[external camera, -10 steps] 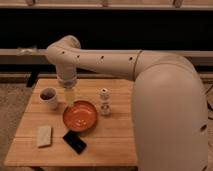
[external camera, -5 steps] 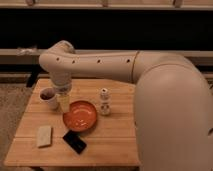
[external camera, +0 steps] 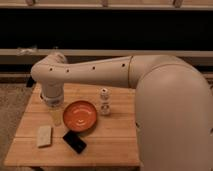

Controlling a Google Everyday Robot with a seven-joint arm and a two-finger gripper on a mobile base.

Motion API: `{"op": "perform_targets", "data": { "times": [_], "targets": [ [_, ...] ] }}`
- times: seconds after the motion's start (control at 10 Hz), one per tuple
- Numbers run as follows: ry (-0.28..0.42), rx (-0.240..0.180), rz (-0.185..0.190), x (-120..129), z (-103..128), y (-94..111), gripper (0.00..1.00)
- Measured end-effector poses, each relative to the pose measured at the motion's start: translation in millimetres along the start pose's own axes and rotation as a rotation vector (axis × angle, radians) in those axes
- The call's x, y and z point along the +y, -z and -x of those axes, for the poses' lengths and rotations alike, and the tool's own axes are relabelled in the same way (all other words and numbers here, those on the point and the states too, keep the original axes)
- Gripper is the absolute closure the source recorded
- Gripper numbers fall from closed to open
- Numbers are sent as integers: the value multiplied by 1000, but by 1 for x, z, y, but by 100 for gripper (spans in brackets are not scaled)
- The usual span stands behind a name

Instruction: Push the eraser across the table

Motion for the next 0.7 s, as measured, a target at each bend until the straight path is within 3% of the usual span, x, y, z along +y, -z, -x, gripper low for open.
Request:
{"op": "perform_targets", "data": {
  "times": [0.4, 0.7],
  "targets": [
    [89, -12, 89, 14, 27, -40, 20],
    [118, -10, 112, 15, 35, -59, 20]
  ]
}}
